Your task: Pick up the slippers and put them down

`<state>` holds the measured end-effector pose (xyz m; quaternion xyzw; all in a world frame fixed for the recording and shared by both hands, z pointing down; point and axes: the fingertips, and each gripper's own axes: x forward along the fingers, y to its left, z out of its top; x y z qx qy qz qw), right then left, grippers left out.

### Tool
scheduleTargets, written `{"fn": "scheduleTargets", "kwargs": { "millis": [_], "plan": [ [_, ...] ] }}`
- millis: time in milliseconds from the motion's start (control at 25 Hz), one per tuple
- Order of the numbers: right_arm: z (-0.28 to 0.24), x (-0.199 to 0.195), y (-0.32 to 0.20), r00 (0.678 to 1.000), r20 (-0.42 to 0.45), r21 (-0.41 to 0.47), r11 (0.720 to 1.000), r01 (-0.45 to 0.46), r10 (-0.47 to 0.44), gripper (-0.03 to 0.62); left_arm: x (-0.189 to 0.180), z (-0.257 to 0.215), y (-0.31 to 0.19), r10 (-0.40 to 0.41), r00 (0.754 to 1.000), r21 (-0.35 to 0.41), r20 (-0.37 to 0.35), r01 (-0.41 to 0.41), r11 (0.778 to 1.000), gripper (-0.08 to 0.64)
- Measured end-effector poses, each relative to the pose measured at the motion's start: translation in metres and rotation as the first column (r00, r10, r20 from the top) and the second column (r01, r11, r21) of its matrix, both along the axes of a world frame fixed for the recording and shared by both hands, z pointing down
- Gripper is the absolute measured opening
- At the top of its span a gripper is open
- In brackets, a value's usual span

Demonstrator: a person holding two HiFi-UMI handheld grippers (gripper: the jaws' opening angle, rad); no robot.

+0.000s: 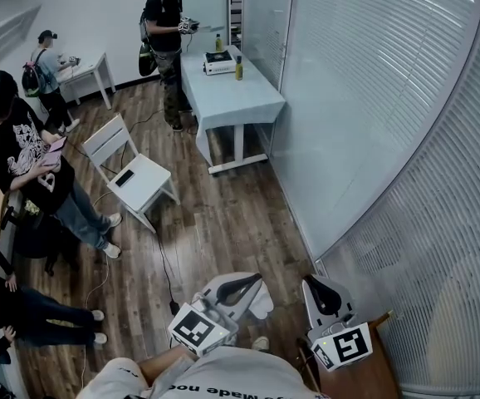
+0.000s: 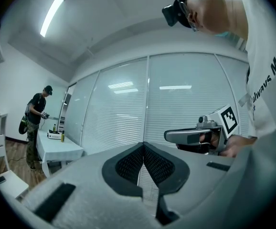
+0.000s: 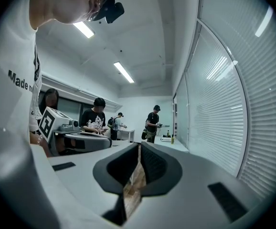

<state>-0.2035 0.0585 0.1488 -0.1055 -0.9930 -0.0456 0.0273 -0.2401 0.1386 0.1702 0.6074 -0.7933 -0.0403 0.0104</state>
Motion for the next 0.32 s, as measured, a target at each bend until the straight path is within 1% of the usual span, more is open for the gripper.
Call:
{"fn": "scheduleTargets", "kwargs": {
  "millis": [120, 320],
  "plan": [
    [0.0027, 0.0000, -0.0060, 1.000, 0.007, 0.000, 1.000, 0.002, -0.002, 0.025, -0.0023, 0.0038, -0.0037, -0.004, 1.000, 0.007, 0.012, 0.004, 1.000, 0.012],
    [0.0067, -0.0024, -0.0014, 1.000, 0.022, -0.006, 1.000, 0.001, -0.001, 0.025, -0.0014, 0.0076, -0.0020, -0.011, 1.000, 0.022, 0.018, 0.011, 1.000, 0.012]
  ]
}}
